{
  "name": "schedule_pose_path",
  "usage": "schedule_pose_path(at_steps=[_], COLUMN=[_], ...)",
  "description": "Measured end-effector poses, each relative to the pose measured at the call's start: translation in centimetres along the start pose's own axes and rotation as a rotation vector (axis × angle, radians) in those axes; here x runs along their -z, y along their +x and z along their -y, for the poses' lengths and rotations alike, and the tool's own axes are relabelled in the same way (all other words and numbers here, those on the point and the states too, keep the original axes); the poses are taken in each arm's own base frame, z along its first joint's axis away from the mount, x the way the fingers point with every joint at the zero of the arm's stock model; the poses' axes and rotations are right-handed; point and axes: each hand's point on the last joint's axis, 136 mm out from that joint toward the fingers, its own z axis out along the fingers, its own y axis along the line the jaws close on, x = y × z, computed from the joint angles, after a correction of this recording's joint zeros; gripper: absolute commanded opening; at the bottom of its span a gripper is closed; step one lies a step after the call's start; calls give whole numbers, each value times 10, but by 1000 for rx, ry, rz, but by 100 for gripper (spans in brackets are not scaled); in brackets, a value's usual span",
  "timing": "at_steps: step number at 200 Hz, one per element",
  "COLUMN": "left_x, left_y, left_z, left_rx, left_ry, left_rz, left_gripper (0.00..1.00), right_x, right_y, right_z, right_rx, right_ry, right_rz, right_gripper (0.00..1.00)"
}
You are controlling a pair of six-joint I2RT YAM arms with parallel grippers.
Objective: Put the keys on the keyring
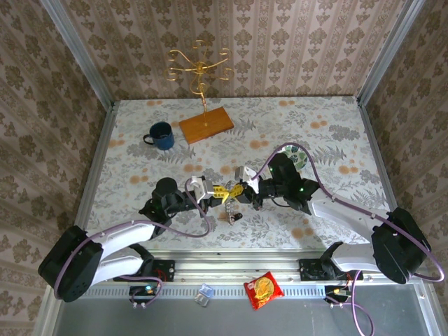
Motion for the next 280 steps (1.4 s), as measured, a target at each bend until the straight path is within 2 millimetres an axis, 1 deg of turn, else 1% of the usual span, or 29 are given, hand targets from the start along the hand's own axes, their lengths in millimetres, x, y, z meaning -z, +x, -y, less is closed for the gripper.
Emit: schedule_pose_path(at_steps=[15,21,46,80,103,125,143,146,163,175,193,223,249,280], left_x=[0,1,4,3,2,1,1,1,1,1,1,0,-1,-2], left_y=[1,1,5,4,3,4,6,6,7,6,3,-4,-2,-2], left_z=[-2,-2,0,-1,0,2,5,5,7,7,6,5,6,6], left_rx=[-1,-5,-11,-32,-44,-52,-52,-55,-54,-56,-58,-61,-40,-25], left_ry=[-10,-14,-13,-2,10,32,50,54,64,64,58,51,59,65], left_rz=[-4,-6,-48,-94,-113,-131,-140,-140,-142,-138,-125,-80,-64,-49], left_gripper=[24,25,25,25,22,12,2,0,0,0,0,0,0,0], right_x=[0,0,3,6,6,5,4,4,4,4,8,19,17,15], right_y=[2,3,4,-11,-14,-13,-12,-12,-11,-13,-16,-6,-2,-10], right_z=[-1,-2,-3,-6,-9,-10,-10,-10,-11,-11,-8,-2,-5,-5], right_rx=[2,1,20,111,162,194,212,213,210,198,162,70,35,32], right_ry=[-5,-9,-20,-26,-30,-32,-30,-30,-32,-32,-21,6,-9,-13], right_rz=[-11,-21,-71,-141,-203,-247,-270,-274,-280,-267,-207,-127,-95,-53], right_gripper=[0,0,0,0,0,0,0,2,17,22,24,26,26,26])
